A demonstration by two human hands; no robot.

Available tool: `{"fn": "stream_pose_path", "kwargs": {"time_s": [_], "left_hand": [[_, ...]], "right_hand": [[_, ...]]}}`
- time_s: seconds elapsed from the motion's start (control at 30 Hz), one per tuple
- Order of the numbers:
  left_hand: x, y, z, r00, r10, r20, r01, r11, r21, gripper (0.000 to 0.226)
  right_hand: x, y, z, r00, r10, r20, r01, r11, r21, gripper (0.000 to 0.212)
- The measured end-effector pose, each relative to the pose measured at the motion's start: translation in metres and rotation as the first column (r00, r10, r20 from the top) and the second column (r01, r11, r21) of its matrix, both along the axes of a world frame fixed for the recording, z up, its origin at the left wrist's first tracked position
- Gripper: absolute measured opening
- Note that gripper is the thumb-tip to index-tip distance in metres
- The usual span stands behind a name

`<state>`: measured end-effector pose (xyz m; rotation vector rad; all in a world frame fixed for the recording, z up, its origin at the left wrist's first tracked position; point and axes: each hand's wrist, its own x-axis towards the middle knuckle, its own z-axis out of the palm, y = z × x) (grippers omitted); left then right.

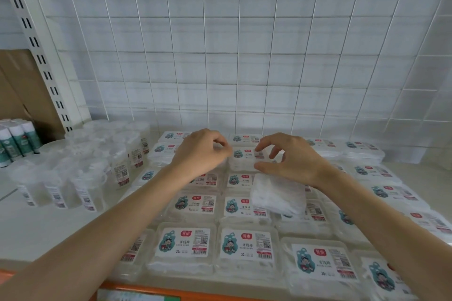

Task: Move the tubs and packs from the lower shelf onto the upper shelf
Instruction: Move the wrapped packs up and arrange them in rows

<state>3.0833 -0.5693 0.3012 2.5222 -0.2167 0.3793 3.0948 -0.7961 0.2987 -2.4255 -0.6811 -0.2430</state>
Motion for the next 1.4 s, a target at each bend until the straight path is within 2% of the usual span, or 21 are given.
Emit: {"fn": "stream_pose_path", "kwargs": {"time_s": [0.13, 0.33, 0.4, 0.53, 0.77, 1.0, 1.13, 1.3, 1.4], "left_hand": [[0.000, 0.000, 0.000, 1.000, 0.007, -0.013, -0.007, 1.000, 0.001, 0.029], [-0.005, -0.004, 0.004, 0.999, 0.022, -0.039, -0.018, 0.996, 0.091, 0.069], [-0.008, -0.005, 0.006, 0.999, 0.024, -0.045, -0.018, 0.993, 0.121, 0.074], [-0.009, -0.005, 0.005, 1.000, 0.015, -0.020, -0.011, 0.981, 0.196, 0.067], [-0.009, -0.005, 0.003, 1.000, 0.002, 0.012, -0.005, 0.974, 0.228, 0.060], [-0.008, -0.005, 0.004, 1.000, 0.012, -0.015, -0.009, 0.983, 0.184, 0.066], [-0.008, -0.007, 0.005, 1.000, 0.020, -0.013, -0.018, 0.985, 0.169, 0.069], [-0.008, -0.007, 0.004, 0.999, 0.026, -0.022, -0.022, 0.988, 0.150, 0.070], [-0.008, -0.008, 0.006, 1.000, -0.016, -0.004, 0.017, 0.999, 0.050, 0.060]], "right_hand": [[0.000, 0.002, 0.001, 1.000, 0.008, -0.006, -0.008, 1.000, 0.004, 0.021], [0.002, 0.003, -0.001, 1.000, 0.000, -0.020, 0.000, 1.000, 0.010, 0.021], [0.001, 0.002, 0.001, 0.999, 0.008, -0.033, -0.008, 1.000, 0.000, 0.026], [0.000, 0.002, 0.001, 0.999, 0.018, -0.051, -0.018, 1.000, -0.008, 0.028], [-0.016, -0.004, 0.024, 0.998, 0.005, -0.062, 0.000, 0.998, 0.070, 0.033], [-0.030, -0.002, 0.036, 0.973, 0.111, -0.201, -0.154, 0.966, -0.209, 0.050], [-0.032, -0.001, 0.038, 0.962, 0.105, -0.251, -0.175, 0.944, -0.278, 0.054], [-0.033, 0.000, 0.038, 0.968, 0.123, -0.218, -0.168, 0.964, -0.206, 0.044], [-0.028, -0.003, 0.038, 0.982, 0.124, -0.142, -0.142, 0.981, -0.130, 0.045]]}}
